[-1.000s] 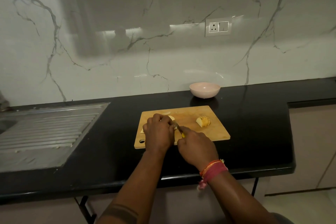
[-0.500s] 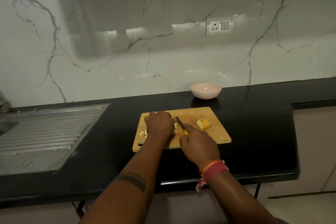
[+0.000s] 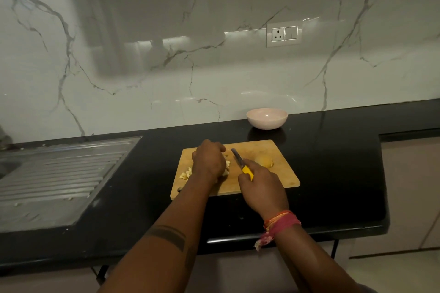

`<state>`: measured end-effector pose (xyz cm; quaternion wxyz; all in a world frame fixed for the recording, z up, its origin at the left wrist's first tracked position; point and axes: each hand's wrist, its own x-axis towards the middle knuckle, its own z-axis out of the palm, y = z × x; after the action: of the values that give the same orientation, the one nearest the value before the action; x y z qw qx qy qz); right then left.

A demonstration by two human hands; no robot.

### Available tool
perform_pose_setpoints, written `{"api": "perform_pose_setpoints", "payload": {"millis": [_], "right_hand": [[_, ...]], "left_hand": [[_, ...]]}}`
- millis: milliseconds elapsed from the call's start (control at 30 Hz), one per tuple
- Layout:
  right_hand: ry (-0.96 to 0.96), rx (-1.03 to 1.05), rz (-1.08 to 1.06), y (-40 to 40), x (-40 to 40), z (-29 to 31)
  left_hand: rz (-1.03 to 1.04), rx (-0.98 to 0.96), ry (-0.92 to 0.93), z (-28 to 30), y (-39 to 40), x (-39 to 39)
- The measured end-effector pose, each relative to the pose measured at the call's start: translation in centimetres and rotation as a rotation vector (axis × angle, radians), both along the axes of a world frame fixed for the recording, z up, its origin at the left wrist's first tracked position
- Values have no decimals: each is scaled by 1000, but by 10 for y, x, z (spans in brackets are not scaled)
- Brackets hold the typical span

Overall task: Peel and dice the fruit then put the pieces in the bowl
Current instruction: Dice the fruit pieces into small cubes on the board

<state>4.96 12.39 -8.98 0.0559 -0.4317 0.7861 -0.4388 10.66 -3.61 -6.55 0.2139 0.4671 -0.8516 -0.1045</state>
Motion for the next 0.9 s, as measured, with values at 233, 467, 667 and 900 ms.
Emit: {"api": "perform_pose_setpoints", "payload": {"millis": [233,467,667,900], "right_hand": [[-49,-40,-7,0,-2,-3],[-95,-63,-19,3,-4,-3],[-141,-91,-25,11,-5,-2],[-147,-87,-73,16,-8,-5]], "left_hand": [[-67,55,179,4,-11,13],[-146,2,316,5,3,17],[-337,-58,339,-7,36,9],[-380,-45,250,-16,45,8]]}}
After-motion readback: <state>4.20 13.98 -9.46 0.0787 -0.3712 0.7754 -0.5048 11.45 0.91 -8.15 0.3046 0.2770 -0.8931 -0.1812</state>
